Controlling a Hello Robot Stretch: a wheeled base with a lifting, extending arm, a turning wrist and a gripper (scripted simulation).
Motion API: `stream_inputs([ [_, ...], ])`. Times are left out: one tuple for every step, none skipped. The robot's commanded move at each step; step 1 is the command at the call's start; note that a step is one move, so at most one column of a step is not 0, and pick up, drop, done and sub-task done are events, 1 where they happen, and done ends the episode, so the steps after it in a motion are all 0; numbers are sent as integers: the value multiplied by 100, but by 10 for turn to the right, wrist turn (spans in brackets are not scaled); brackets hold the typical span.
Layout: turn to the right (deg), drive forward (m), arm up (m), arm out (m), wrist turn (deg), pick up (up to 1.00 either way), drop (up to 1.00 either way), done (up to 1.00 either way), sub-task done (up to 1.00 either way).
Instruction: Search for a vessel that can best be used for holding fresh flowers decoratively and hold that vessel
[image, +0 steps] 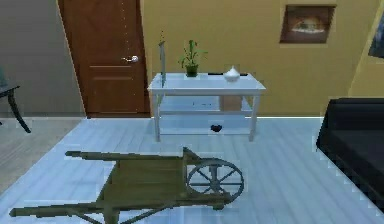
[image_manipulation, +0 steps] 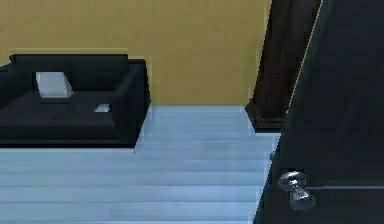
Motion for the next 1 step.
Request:
stream_inputs([
  [450,0,0,0,0,0,0,0,0],
])
